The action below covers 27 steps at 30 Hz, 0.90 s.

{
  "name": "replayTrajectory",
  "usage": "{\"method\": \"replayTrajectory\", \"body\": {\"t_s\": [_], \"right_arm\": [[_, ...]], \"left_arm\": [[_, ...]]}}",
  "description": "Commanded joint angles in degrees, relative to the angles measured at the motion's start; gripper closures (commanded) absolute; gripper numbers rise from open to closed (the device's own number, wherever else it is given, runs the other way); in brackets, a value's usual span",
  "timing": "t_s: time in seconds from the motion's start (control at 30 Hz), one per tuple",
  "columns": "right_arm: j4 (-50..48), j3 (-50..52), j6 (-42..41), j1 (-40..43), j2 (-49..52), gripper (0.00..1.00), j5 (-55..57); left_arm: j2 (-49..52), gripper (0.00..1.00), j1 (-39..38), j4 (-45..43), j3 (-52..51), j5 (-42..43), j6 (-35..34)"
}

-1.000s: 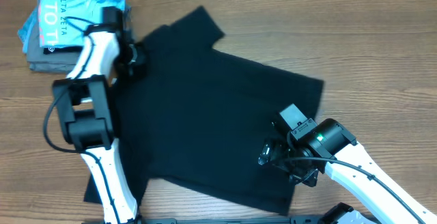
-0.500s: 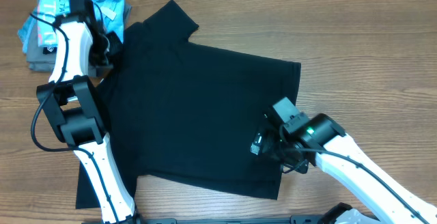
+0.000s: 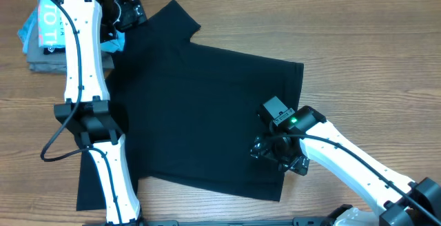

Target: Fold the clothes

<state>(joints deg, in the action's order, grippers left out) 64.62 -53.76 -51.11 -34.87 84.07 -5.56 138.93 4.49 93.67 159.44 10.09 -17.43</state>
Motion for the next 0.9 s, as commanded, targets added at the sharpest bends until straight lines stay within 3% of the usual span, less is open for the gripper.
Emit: {"method": "replayTrajectory", "body": {"t_s": [0.0, 0.17, 0.2, 0.3, 0.33, 0.57, 0.87], "right_arm": [[0.9, -1.44, 0.63, 0.22, -0.2, 0.06, -1.05], [1.57, -0.98, 0.61, -0.55, -0.11, 0.48, -2.01], [1.22, -0.7, 0.61, -0.55, -0.09, 0.56, -1.99], [-2.1, 0.52, 1.14, -0.52, -0.02, 0.87, -2.01], [-3.72, 0.92, 2.01, -0.52, 0.11, 0.93, -2.08], [-11.1, 1.29, 6.64, 3.1, 6.67, 0.96, -3.19], [-15.39, 1.18, 15.52, 16.63, 14.14, 0.96, -6.71]], "left_arm": [[-0.81, 0.1, 0.63, 3.15, 5.57, 0.85, 1.79], [-2.19, 0.05, 0.74, 3.15, 5.6, 2.01, 2.21], [-2.19, 0.0, 0.76, 3.15, 5.6, 2.01, 2.21], [-2.19, 0.0, 0.74, 3.15, 5.31, 2.03, 2.23], [-2.19, 0.0, 0.74, 3.15, 5.31, 2.21, 2.23], [-2.19, 0.0, 0.74, 3.15, 5.31, 2.49, 2.23], [-2.19, 0.0, 0.72, 3.15, 5.29, 2.49, 2.23]]}}
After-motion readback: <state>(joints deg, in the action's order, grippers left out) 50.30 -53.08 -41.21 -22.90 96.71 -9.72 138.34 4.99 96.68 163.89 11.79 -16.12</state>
